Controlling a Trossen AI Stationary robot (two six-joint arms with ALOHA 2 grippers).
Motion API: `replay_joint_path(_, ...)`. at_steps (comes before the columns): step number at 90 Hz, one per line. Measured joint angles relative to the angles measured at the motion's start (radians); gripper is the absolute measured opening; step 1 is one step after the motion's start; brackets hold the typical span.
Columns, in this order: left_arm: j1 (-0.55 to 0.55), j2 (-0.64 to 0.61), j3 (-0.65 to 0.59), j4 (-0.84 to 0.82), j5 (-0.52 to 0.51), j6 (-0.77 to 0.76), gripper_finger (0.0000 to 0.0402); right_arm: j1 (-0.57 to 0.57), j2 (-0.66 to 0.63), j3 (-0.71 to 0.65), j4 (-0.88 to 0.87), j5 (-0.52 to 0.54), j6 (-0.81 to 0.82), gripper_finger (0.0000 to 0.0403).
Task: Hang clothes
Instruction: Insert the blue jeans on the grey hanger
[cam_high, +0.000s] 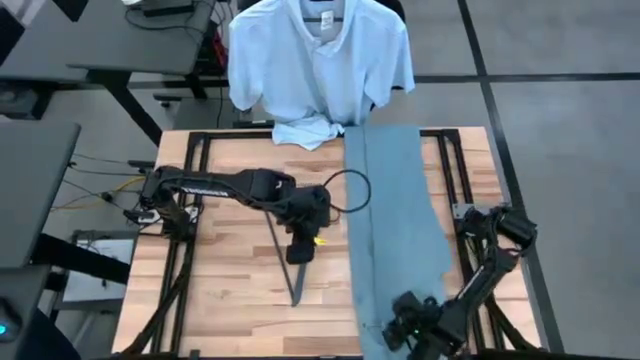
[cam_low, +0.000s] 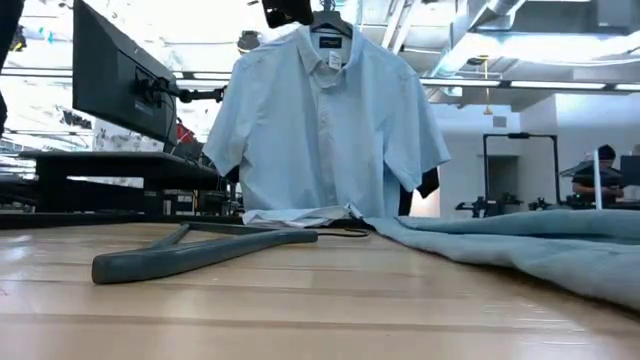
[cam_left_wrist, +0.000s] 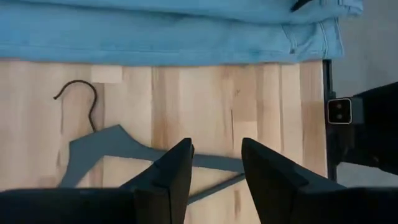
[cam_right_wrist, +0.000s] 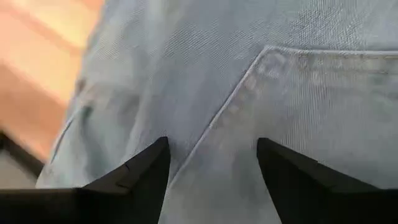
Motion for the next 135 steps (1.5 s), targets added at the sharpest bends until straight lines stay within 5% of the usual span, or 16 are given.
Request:
replay_joint_path(19,-0.046,-0.034,0.002,0.002,-0.082,-0.049,0.0123,-0.008,-0.053,0.078,-0.031,0.078,-0.168,0.0228)
replay_joint_path(33,-0.113,-0.134,0.002,0.015,-0.386,-0.148,0.0123,-0.002,-0.058,0.091,-0.035,0.085,-0.212,0.0228)
replay_joint_path(41,-0.149,-0.200,0.006,0.028,-0.452,-0.157,0.0123,0.002,-0.057,0.091,-0.046,0.089,-0.220,0.0228)
replay_joint_path(66,-0.090,-0.263,0.004,-0.224,-0.404,-0.243,0.0146,-0.047,-0.057,0.091,-0.137,0.102,-0.284,0.0228)
replay_joint_path(85,0.058,-0.250,-0.126,-0.265,-0.319,-0.048,0.0187,-0.115,-0.059,0.091,-0.179,0.115,-0.284,0.0228)
replay_joint_path(122,0.359,-0.250,-0.711,0.248,-0.237,0.593,0.0182,-0.166,-0.060,0.091,-0.148,0.113,-0.167,0.0228)
replay_joint_path(135,0.402,-0.236,-0.841,0.446,-0.129,0.749,0.0181,-0.165,-0.060,0.091,-0.111,0.110,-0.094,0.0228)
